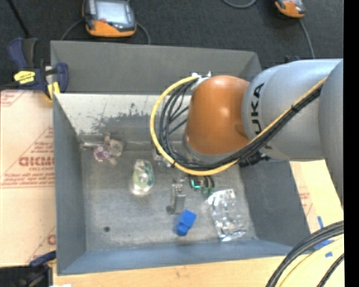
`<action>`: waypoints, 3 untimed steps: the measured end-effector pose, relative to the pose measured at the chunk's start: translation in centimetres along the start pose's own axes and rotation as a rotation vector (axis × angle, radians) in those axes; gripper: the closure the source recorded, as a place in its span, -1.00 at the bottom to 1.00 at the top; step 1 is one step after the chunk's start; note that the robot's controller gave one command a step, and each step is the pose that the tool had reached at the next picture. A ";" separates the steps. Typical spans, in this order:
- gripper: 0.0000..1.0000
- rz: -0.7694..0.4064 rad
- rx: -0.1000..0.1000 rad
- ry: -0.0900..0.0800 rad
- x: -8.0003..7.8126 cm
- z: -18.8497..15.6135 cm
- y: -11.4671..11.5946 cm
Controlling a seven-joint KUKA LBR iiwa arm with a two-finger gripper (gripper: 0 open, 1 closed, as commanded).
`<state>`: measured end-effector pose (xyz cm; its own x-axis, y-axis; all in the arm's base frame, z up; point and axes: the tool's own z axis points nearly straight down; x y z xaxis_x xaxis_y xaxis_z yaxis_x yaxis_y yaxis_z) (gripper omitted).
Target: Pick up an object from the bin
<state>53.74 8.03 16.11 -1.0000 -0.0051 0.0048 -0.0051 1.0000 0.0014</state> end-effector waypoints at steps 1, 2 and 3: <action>-1.00 -0.287 0.002 -0.014 -5.3 8.9 2.9; -1.00 -0.371 0.004 -0.013 -8.2 5.8 3.4; -1.00 -0.450 0.004 -0.006 -6.9 4.6 4.0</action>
Offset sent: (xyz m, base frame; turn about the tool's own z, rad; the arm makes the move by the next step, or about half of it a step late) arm 0.0498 0.0308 -0.0911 -0.2897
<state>60.58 12.10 11.49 -0.8980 -0.4399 -0.0009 -0.4399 0.8980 -0.0020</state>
